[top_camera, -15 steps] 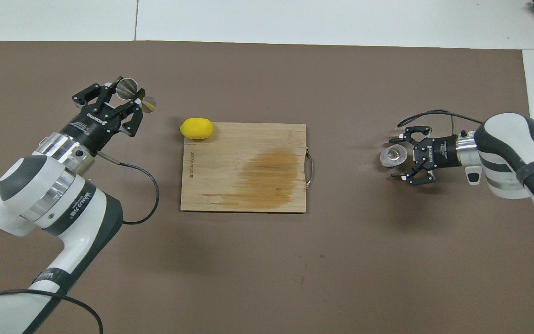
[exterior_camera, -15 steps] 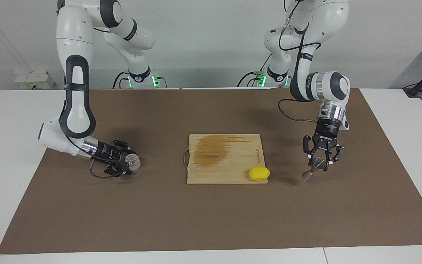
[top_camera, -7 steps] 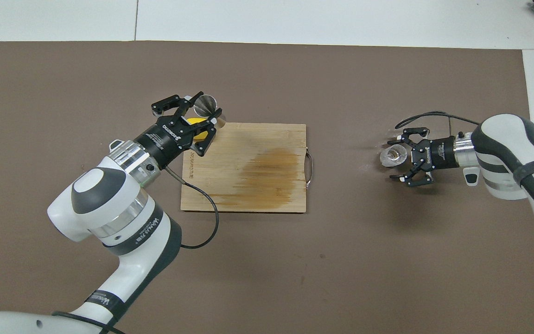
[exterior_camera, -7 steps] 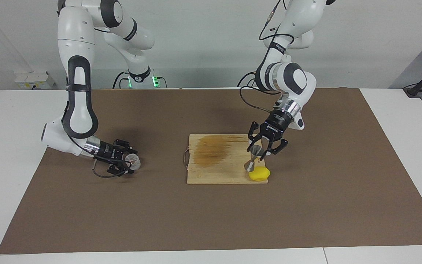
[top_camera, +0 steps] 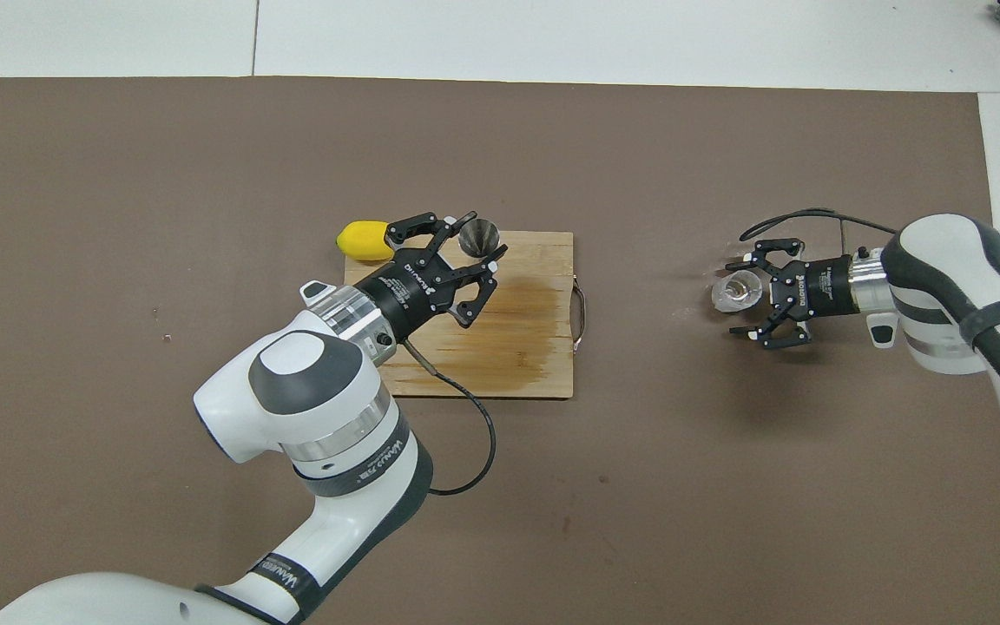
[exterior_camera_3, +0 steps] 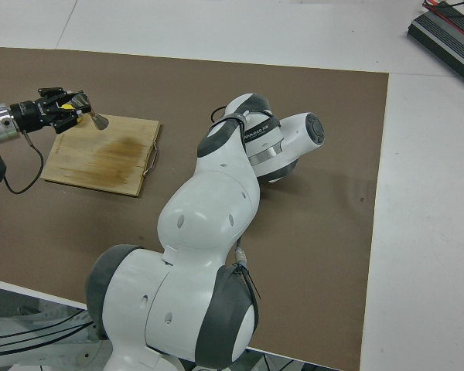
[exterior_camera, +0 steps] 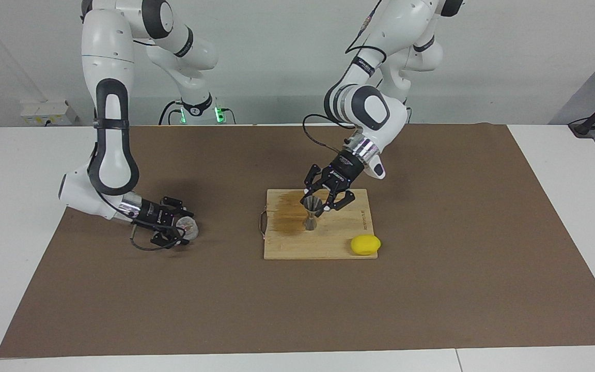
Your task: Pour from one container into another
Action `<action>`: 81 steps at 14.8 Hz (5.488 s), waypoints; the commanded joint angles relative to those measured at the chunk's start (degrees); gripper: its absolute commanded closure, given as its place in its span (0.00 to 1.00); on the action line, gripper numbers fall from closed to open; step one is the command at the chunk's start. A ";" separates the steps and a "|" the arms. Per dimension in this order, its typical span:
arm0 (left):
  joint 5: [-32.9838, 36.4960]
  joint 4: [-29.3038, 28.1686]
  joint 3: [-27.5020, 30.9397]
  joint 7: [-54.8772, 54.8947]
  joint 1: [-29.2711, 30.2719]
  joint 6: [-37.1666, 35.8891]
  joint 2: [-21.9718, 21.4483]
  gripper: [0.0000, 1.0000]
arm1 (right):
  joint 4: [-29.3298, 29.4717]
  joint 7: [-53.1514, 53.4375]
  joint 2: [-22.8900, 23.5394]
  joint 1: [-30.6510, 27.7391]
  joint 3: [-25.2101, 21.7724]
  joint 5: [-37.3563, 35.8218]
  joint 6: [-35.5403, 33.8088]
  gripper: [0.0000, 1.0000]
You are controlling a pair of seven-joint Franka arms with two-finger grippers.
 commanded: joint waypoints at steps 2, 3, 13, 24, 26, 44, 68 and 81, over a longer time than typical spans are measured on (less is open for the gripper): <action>-1.33 5.56 0.70 0.62 -3.64 2.61 5.80 1.00 | -0.71 -3.90 -0.17 0.40 -0.07 0.85 1.15 0.05; -1.33 7.06 0.70 0.62 -4.25 3.83 6.95 1.00 | -0.71 -4.18 -0.17 0.40 -0.07 0.76 1.06 0.08; -1.77 8.39 0.70 0.62 -6.01 4.46 9.33 1.00 | -0.53 -4.27 -0.26 0.40 -0.07 0.76 1.06 0.28; -3.00 7.25 0.79 0.62 -6.37 5.16 9.95 1.00 | 0.08 -3.30 -0.79 1.45 -0.16 -0.03 1.15 0.57; -3.09 7.25 0.79 0.62 -6.45 5.16 9.95 0.85 | 0.08 -3.30 -0.96 1.63 -0.16 -0.11 1.15 0.73; -3.27 6.99 -0.97 -2.89 -7.25 14.92 3.27 0.00 | 7.72 27.44 -5.53 14.89 -0.42 -15.14 5.63 0.86; 71.76 4.87 -1.15 -2.01 14.98 -12.04 0.10 0.00 | 17.49 49.08 -4.39 31.25 0.10 -39.48 4.93 0.88; 118.96 15.07 0.26 0.97 23.43 -43.24 -1.12 0.00 | 17.66 49.26 -4.30 33.36 0.10 -47.92 6.24 0.88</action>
